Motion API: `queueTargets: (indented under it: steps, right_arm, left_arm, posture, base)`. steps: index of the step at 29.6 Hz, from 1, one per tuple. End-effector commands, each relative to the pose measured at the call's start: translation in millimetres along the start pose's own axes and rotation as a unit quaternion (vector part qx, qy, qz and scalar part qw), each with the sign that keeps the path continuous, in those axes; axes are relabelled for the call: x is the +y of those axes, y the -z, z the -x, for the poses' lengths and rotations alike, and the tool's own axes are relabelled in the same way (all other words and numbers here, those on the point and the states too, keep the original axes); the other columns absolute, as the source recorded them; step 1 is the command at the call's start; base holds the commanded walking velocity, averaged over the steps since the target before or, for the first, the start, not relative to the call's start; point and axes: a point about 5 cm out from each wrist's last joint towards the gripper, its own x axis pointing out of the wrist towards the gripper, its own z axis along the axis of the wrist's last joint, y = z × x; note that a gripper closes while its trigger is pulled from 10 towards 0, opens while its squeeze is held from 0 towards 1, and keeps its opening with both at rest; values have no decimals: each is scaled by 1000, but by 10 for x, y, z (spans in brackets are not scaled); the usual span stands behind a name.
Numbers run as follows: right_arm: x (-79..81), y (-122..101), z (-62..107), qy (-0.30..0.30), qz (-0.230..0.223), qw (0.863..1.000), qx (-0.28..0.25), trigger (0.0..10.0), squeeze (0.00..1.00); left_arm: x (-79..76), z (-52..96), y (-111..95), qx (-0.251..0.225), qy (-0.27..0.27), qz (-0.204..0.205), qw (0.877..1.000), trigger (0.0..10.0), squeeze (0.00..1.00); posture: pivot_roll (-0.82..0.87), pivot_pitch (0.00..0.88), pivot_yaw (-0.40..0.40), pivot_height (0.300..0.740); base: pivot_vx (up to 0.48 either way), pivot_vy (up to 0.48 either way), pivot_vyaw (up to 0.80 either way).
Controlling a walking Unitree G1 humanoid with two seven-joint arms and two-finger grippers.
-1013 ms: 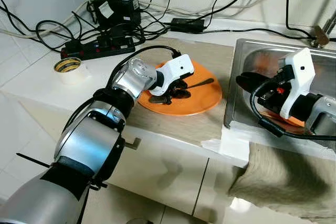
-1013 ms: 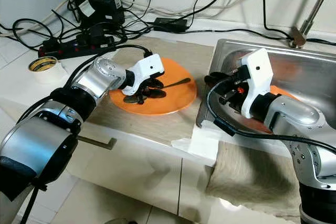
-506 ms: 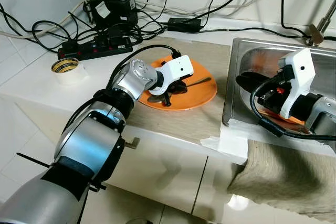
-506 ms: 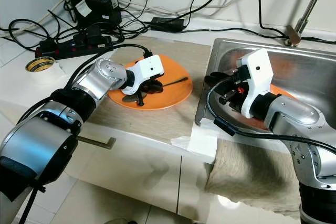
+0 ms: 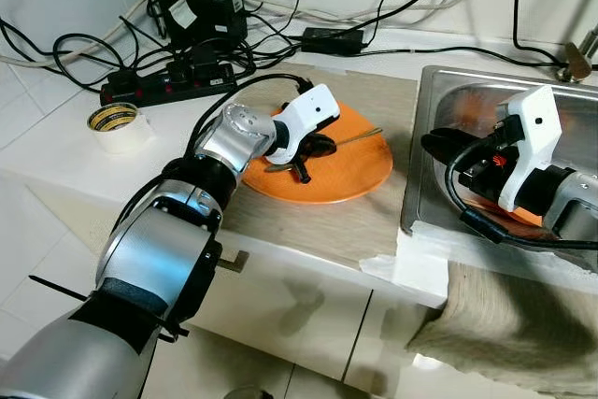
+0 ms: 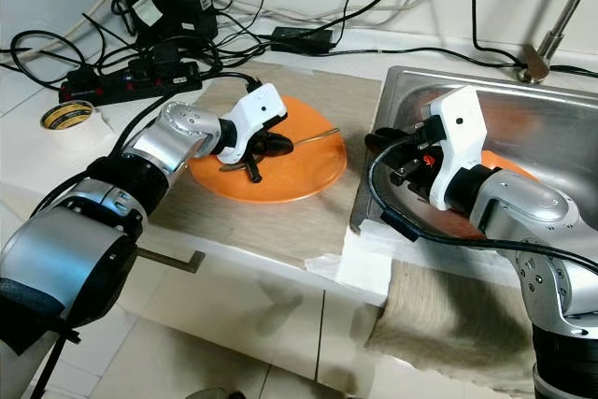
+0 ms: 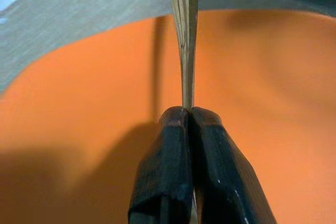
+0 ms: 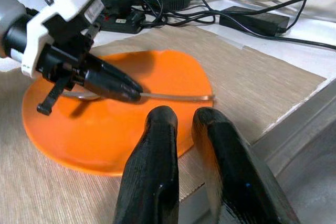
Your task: Kitchen organization
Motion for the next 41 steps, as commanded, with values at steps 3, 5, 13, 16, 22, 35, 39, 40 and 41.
queueTargets:
  steps: [3, 5, 13, 16, 22, 35, 39, 40, 41]
  right_arm:
    - [29, -56, -20, -1, -1, 1000, -17, 10000, 0]
    - [37, -69, -36, 2, -7, 1000, -25, 10000, 0]
    - [34, -74, -80, 17, -24, 999, -43, 10000, 0]
    - [22, -73, -87, 17, -33, 998, -45, 10000, 0]
    - [8, -63, -123, 25, -61, 996, -58, 10000, 0]
    - [-22, -89, -225, 48, -67, 994, -70, 10000, 1000]
    - [-8, -124, -249, 45, -72, 993, -79, 10000, 1000]
    - [-2, -137, -255, 43, -72, 993, -82, 10000, 1000]
    - [-2, -137, -255, 43, -72, 993, -82, 10000, 1000]
  left_arm:
    - [114, 112, -215, -36, -14, -8, 999, 0, 0]
    - [133, 135, -259, -49, -18, -7, 999, 0, 0]
    - [178, 236, -488, -106, -20, -6, 994, 0, 0]
    - [189, 258, -553, -120, -22, -1, 992, 0, 0]
    - [158, 288, -683, -153, -8, 11, 988, 0, 0]
    - [68, 258, -692, -157, 9, 16, 987, 0, 0]
    - [34, 239, -667, -151, 12, 20, 988, 0, 0]
    - [32, 237, -661, -150, 12, 20, 988, 0, 0]
    - [32, 237, -661, -150, 12, 20, 988, 0, 0]
  posture:
    - [-132, 0, 72, 740]
    - [-129, 0, 70, 740]
    - [-124, 0, 69, 740]
    - [-121, 0, 68, 740]
    - [-118, 0, 67, 740]
    - [-113, 0, 64, 740]
    - [-114, 0, 63, 740]
    - [-114, 0, 63, 740]
    - [-114, 0, 63, 740]
  base:
    - [0, 0, 0]
    - [0, 0, 0]
    - [0, 0, 0]
    - [0, 0, 0]
    - [0, 0, 0]
    - [0, 0, 0]
    - [0, 0, 0]
    - [0, 0, 0]
    - [0, 0, 0]
